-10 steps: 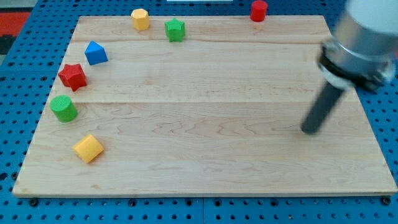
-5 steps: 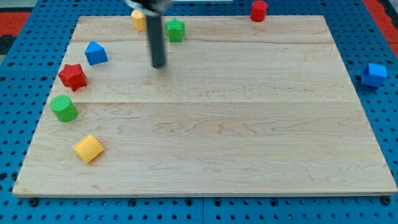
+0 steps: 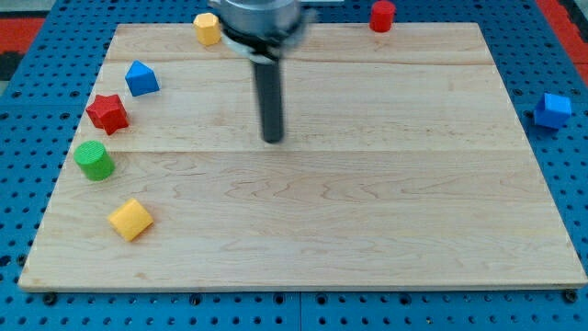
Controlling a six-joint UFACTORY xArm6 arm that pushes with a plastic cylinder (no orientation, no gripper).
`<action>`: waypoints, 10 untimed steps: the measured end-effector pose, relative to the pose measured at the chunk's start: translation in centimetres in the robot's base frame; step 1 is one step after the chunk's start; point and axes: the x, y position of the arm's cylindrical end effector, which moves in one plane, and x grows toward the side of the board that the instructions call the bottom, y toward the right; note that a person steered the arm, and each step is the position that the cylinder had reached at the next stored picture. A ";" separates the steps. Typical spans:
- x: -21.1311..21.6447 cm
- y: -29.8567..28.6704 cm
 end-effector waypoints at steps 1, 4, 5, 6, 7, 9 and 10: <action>-14.4 -0.1; -15.2 -1.1; -3.9 -6.3; -1.9 2.3; -12.7 -1.0; 2.0 -3.2; -7.3 -4.3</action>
